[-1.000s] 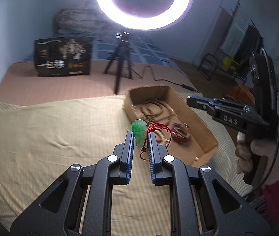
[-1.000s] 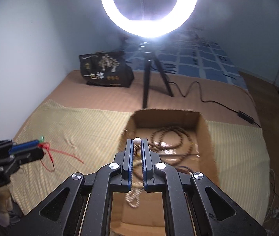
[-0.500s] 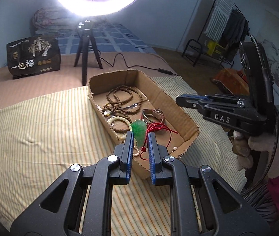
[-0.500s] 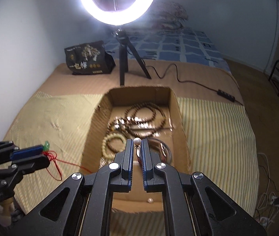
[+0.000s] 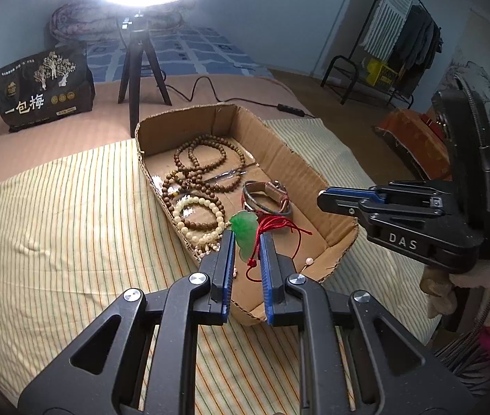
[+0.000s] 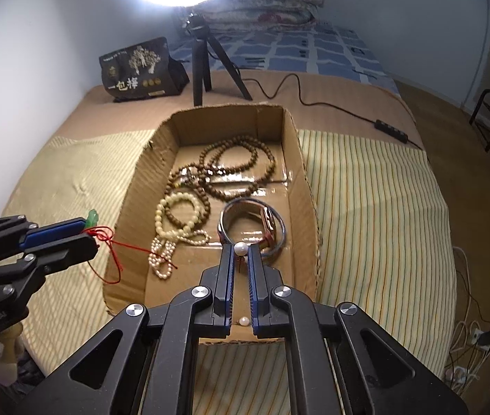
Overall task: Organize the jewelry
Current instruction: 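Open the left gripper to drop the jade pendant while the right gripper releases the earring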
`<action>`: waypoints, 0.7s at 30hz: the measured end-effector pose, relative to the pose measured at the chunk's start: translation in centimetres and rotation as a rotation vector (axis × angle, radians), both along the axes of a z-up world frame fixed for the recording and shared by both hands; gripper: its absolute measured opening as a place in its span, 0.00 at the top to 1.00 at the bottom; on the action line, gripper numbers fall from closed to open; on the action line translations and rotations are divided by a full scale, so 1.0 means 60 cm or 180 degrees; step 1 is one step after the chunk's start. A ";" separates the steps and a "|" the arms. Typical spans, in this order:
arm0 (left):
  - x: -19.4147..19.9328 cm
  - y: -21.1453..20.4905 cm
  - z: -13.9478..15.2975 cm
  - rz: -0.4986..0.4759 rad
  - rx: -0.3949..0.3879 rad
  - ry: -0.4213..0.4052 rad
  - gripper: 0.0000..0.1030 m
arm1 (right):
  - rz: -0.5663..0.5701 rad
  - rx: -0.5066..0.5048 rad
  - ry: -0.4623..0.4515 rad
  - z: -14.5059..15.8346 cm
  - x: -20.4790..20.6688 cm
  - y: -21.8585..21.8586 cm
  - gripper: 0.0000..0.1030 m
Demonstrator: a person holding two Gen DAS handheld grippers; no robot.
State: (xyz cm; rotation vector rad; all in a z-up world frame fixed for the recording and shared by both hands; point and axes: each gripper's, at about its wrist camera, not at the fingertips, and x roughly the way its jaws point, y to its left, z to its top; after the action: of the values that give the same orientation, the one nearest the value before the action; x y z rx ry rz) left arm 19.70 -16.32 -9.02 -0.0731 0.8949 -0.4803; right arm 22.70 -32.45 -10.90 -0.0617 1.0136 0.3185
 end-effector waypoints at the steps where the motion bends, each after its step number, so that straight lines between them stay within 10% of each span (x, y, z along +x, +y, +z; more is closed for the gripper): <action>1: 0.001 -0.001 -0.002 0.0000 0.0013 0.0003 0.88 | 0.0002 -0.0006 0.0015 -0.003 0.000 -0.001 0.94; 18: 0.008 0.000 -0.007 0.0025 0.0044 0.0020 0.87 | -0.0038 -0.0054 0.0078 -0.012 0.001 0.001 0.94; 21: 0.008 0.000 -0.009 0.0026 0.0056 0.0035 0.74 | -0.0034 -0.0083 0.0064 -0.010 0.000 0.005 0.85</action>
State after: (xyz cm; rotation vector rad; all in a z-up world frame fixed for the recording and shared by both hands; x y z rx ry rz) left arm 20.21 -16.35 -9.55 -0.0632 0.9091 -0.4646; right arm 22.71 -32.17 -11.51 -0.0766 1.0378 0.2968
